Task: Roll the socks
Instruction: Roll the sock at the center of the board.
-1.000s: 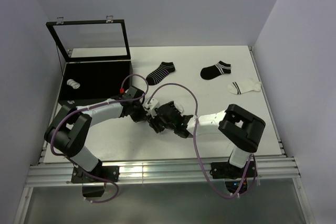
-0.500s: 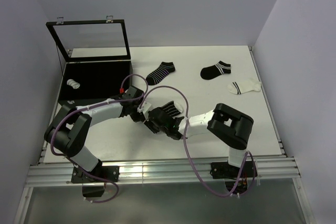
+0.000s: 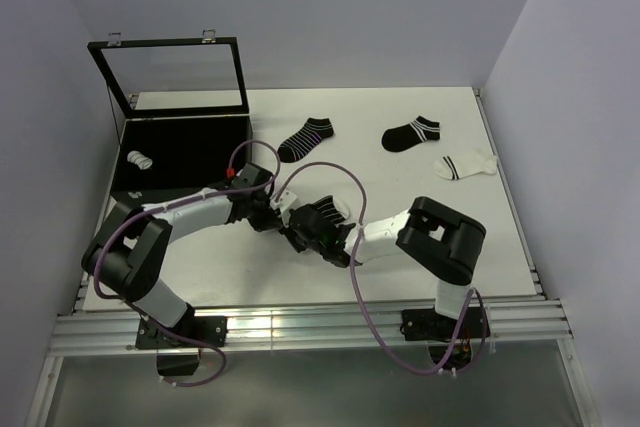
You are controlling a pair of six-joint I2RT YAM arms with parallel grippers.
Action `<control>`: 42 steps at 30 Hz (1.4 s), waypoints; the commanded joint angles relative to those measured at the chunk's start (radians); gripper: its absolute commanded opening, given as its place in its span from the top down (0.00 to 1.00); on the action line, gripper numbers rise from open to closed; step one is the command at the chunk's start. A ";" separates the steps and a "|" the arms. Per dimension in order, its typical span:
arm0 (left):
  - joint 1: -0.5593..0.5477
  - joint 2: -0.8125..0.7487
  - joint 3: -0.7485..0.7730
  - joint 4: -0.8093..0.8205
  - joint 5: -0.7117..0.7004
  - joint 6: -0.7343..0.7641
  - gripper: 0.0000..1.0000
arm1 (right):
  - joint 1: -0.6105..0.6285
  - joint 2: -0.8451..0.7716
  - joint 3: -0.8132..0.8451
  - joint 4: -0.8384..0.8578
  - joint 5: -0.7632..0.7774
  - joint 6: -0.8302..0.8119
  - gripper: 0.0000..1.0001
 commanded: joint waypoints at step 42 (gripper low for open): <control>-0.064 -0.119 -0.252 0.423 0.081 0.009 0.48 | -0.552 0.239 -0.181 0.404 -0.986 0.766 1.00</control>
